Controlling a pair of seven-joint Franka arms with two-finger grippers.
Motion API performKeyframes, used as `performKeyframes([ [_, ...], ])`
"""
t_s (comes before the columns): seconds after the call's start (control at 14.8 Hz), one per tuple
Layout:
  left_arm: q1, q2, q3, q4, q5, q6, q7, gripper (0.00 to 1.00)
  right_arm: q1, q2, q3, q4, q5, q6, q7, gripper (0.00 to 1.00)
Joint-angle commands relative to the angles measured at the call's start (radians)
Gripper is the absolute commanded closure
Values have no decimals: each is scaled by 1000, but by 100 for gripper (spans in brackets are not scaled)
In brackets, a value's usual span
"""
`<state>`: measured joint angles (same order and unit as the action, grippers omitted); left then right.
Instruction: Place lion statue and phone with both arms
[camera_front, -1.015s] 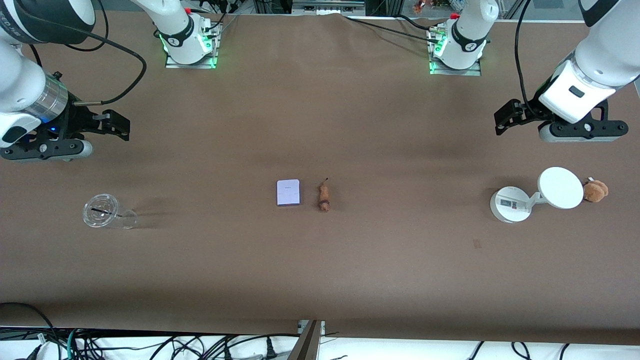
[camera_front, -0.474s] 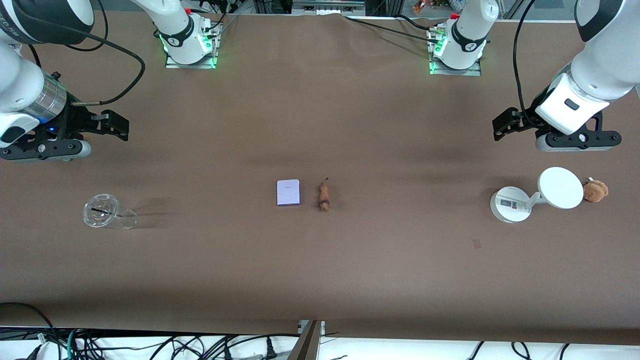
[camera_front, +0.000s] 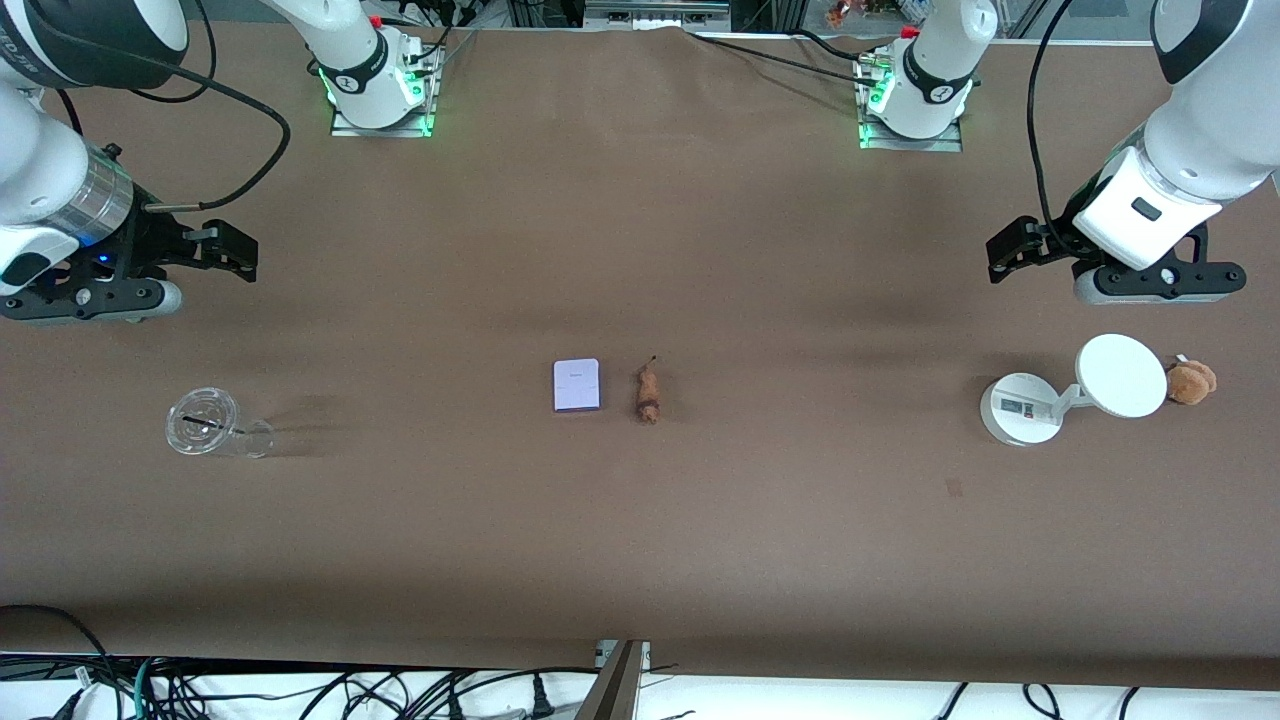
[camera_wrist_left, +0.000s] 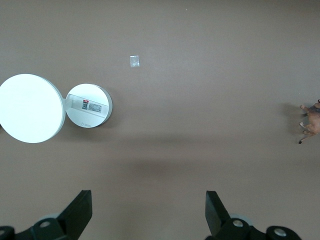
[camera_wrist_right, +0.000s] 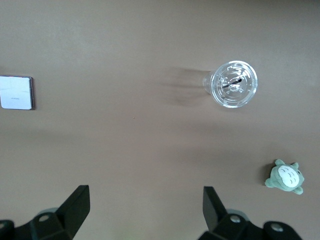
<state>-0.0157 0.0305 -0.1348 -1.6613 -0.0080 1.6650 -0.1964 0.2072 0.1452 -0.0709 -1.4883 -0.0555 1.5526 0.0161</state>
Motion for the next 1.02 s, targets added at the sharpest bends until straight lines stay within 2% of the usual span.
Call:
performKeyframes([
  [0.0, 2, 15, -3, 40, 2, 1, -5, 0, -3, -6, 0, 8, -6, -5, 5, 0],
  [0.14, 5, 60, -3, 70, 3, -5, 3, 0, -3, -6, 0, 10, -6, -5, 5, 0],
  [0.47, 5, 88, 0, 80, 2, -4, 5, 0, -3, -6, 0, 8, -6, -5, 5, 0],
  [0.68, 6, 184, 0, 83, -1, -10, 8, 0, -3, -6, 0, 8, 0, -5, 5, 0],
  [0.81, 48, 174, -8, 94, -13, -21, 56, 0, -3, -6, 0, 8, 0, -5, 5, 0],
  [0.88, 49, 175, -9, 94, -32, -22, 70, 0, -3, -6, 0, 8, 2, -5, 5, 0],
  [0.95, 49, 181, -8, 94, -108, -21, 64, 0, -3, -6, 0, 8, 2, -6, 7, 0],
])
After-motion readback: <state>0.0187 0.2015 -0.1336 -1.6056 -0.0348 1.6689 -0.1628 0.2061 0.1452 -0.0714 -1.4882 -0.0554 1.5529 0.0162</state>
